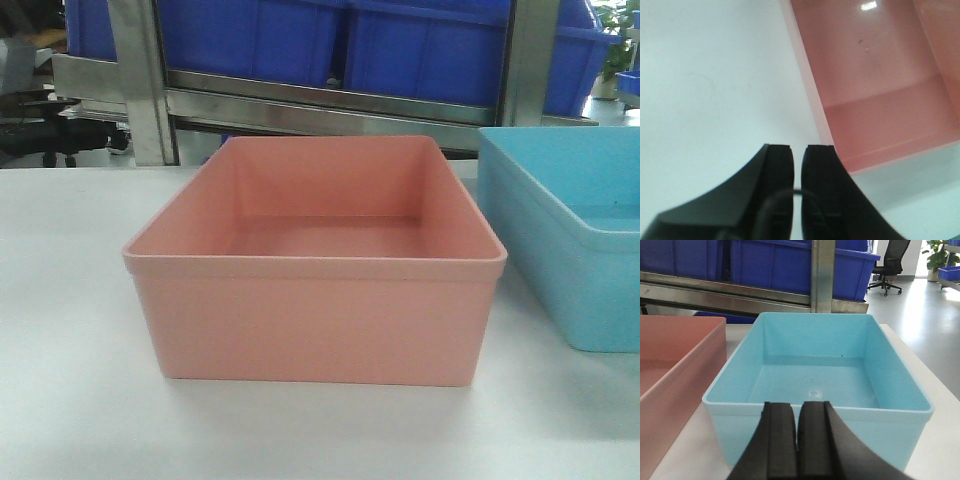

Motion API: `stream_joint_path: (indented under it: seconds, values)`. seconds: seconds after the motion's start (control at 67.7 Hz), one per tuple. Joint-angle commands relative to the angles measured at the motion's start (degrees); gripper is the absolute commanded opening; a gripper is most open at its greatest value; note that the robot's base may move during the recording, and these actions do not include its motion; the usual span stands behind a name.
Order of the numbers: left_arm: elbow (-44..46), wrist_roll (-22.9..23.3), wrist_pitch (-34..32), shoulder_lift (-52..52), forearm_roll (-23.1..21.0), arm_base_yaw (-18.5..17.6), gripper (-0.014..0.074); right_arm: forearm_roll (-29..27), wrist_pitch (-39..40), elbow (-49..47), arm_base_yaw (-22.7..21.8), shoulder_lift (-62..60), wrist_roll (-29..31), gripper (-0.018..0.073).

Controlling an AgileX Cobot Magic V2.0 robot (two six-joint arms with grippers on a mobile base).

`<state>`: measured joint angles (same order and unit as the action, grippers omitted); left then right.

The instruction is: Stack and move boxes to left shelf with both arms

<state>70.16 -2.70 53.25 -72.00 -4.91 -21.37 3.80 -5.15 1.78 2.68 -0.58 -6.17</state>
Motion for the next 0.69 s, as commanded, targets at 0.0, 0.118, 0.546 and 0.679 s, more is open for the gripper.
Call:
stream_joint_path:
  seconds: [0.0,0.118,0.546,0.679]
  values:
    - [-4.21,0.03,-7.63,7.32,0.65,-0.44,-0.0004,0.67,5.15,-1.20,-0.34,-1.07,0.43,0.0055]
    - [-14.35,0.03,-16.31,16.49,1.11,-0.44,-0.0004,0.67,7.75,-1.68,-0.34,-1.07,0.38,0.0055]
    - [-38.50,0.03,-34.51,38.31,1.21,-0.44,-0.0004,0.67,-3.54,-27.02,-0.34,16.74,0.38,0.0056]
    - [-38.67,0.03,-34.39,38.30,1.21,-0.44,-0.0008,0.67,-11.80,-37.80,-0.34,28.45,0.38,0.0118]
